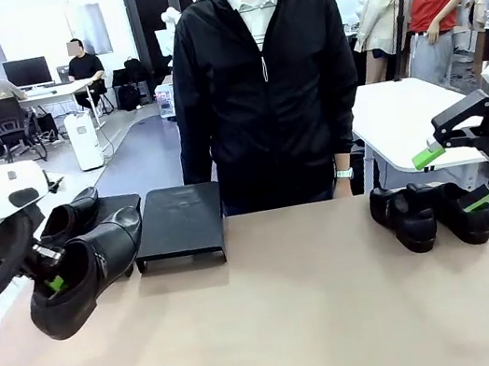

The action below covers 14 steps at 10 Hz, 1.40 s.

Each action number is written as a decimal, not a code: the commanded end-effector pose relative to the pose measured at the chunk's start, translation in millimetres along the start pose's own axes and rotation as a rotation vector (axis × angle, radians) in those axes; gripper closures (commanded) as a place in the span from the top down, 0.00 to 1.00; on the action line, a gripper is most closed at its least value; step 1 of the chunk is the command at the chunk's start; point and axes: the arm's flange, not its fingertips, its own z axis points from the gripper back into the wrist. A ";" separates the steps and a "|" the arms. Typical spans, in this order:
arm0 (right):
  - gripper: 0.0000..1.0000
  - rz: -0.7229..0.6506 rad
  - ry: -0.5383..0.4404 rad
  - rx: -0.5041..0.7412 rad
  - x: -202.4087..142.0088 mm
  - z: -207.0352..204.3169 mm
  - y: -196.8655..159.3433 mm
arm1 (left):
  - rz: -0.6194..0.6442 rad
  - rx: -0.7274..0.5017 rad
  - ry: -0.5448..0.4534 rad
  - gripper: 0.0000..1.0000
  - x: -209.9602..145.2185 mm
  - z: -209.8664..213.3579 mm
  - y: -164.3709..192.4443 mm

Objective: Organize the shoes by placing them on the stand.
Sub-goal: Place the Shoe from the middle of the table onto the Shoes Stand.

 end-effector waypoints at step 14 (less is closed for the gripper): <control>1.00 0.024 0.005 0.027 2.2 1.3 0.7 | 0.304 0.045 -0.142 0.00 219.4 -129.8 135.8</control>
